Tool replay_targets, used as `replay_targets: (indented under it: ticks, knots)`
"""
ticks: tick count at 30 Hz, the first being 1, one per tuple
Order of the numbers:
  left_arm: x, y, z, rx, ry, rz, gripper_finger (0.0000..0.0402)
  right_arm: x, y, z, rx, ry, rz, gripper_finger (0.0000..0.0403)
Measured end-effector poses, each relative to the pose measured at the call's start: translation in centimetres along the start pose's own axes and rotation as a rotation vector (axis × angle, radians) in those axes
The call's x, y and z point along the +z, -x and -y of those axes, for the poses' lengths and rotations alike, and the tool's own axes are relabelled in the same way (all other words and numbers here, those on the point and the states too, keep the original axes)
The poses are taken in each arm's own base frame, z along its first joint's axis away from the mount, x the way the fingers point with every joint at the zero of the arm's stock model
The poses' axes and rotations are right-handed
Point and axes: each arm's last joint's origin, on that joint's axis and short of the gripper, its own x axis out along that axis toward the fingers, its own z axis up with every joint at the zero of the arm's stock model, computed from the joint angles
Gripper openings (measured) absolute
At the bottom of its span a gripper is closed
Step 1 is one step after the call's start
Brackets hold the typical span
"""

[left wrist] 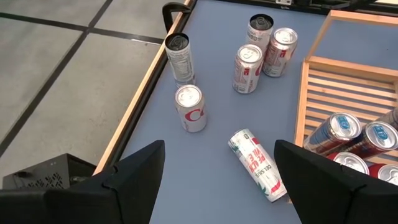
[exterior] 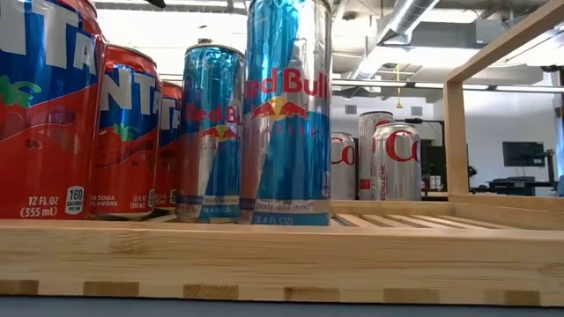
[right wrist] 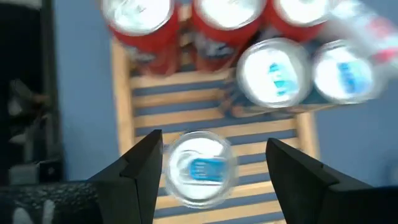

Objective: Place canned beverage on shelf
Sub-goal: Adjust the blue soda can on the shelf

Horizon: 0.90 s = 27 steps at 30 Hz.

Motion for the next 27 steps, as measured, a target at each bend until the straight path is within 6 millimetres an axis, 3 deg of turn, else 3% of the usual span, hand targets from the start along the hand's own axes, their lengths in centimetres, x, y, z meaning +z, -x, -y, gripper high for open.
replay_targets:
  ticks: [7,10,13,16,20,27]
  knots:
    - [0.0,0.0,0.0,0.0,-0.002,-0.002,0.0291,-2.6,5.4,-0.7,-0.192,-0.11,0.107,0.0253]
    - [0.0,0.0,0.0,0.0,-0.002,-0.003,0.0291,-4.3,6.2,-1.2,-0.263,-0.216,0.08,0.0253]
    - [0.0,0.0,0.0,0.0,-0.002,-0.002,0.0291,-5.1,5.3,-2.3,-0.274,-0.248,0.07,0.0247]
    - [0.0,0.0,0.0,0.0,-0.003,0.0,0.0291,-5.2,3.1,-3.0,-0.264,-0.192,0.07,0.0235]
    - [0.0,0.0,0.0,0.0,-0.002,-0.002,0.0291,-6.7,0.8,-2.4,-0.36,-0.171,-0.021,0.0217]
    - [-0.1,0.0,0.0,-0.002,0.0,-0.008,0.0291,-8.3,-1.3,-2.1,-0.424,-0.185,-0.081,0.0185]
